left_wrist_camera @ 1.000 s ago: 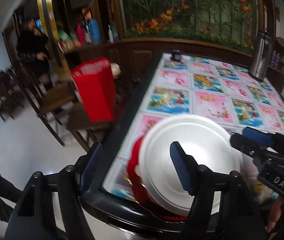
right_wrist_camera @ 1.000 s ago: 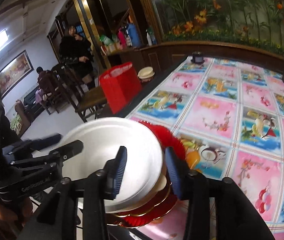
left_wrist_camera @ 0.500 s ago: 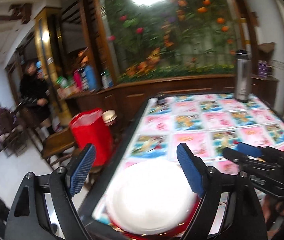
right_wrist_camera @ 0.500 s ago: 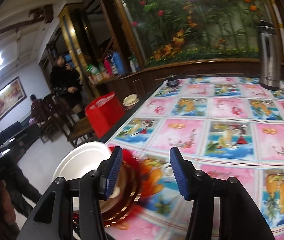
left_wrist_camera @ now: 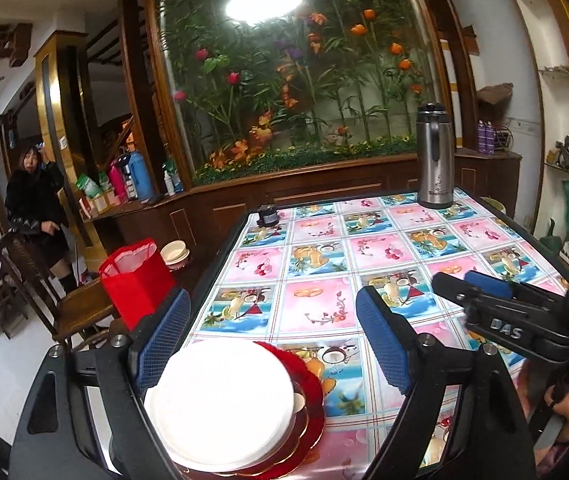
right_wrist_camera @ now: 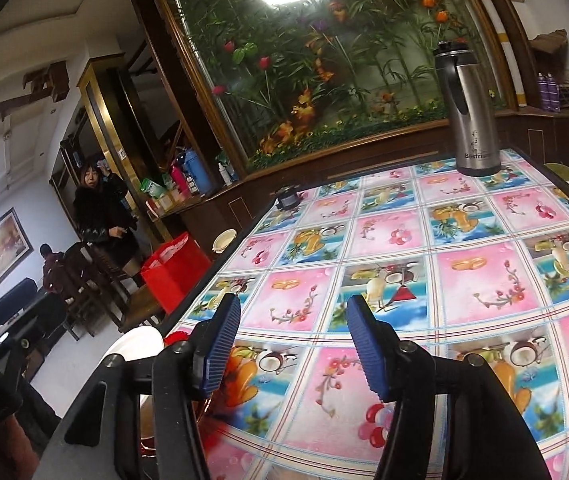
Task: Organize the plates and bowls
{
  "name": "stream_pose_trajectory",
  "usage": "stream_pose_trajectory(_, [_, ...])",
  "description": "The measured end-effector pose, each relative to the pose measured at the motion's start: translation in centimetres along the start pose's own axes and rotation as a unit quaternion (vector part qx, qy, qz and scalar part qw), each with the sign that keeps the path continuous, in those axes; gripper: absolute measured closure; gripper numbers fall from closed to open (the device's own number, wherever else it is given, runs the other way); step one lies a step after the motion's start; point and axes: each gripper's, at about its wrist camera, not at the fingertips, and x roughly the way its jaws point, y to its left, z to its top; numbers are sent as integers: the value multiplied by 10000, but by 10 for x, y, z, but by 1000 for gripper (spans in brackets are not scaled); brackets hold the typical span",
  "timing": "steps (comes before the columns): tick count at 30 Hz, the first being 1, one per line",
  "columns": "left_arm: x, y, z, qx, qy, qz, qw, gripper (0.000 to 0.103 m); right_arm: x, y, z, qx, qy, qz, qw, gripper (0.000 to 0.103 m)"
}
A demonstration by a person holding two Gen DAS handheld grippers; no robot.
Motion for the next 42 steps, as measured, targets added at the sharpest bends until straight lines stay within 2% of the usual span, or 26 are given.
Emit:
stream_pose_trajectory(10, [18,32,-25,-504,395,349,9973,16,-9,36,-22,-566,33,179,9982,43])
stream_pose_trajectory(18, [13,57,-37,-766,430,633,9941,16,-13,74,-39,-1019,64,414,9939,31])
stream_pose_trajectory(37, [-5,89,-52,-1055,406,863,9898,15,-34,118,-57,-1236,64,776,9893,29])
stream_pose_trajectory(42, [-9,96,-58,-1115,366,1129,9867,14,-39,131,-63,-1334,57,875,9872,29])
